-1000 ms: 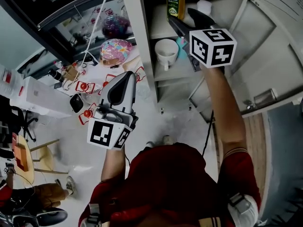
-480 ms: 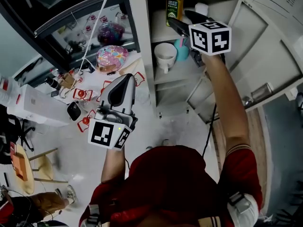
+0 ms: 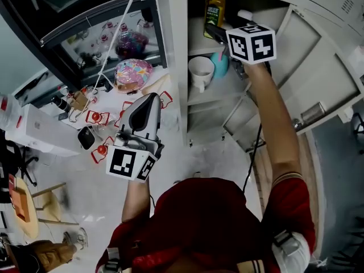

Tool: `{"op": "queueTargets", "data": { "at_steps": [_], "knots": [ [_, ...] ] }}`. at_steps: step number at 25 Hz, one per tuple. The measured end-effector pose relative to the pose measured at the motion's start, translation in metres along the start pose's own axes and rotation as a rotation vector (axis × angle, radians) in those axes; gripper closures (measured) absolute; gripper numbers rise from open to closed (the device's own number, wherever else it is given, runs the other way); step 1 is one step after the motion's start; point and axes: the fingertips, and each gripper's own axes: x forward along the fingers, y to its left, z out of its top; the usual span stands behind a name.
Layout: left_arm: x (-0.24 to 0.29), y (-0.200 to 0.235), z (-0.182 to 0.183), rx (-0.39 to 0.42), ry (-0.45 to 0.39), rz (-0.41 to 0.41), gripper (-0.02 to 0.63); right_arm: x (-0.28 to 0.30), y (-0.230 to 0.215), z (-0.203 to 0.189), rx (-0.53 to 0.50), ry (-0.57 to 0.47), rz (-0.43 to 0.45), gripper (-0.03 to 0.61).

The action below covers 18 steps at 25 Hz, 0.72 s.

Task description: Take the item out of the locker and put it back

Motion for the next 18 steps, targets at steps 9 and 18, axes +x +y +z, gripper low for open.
{"op": "queueTargets", "data": {
  "at_steps": [9,18],
  "knots": [
    [0.000,0.008,0.002,0.007,0.001,-0.008,0.607,0.015,-0.005,0.002,0.046,-0.006,0.057,0.308],
    [0.003,0.008,-0.002,0.014,0.019,-0.020,0.607,0.031,0.000,0.004,0.030,0.023,0.125,0.310]
  ]
}}
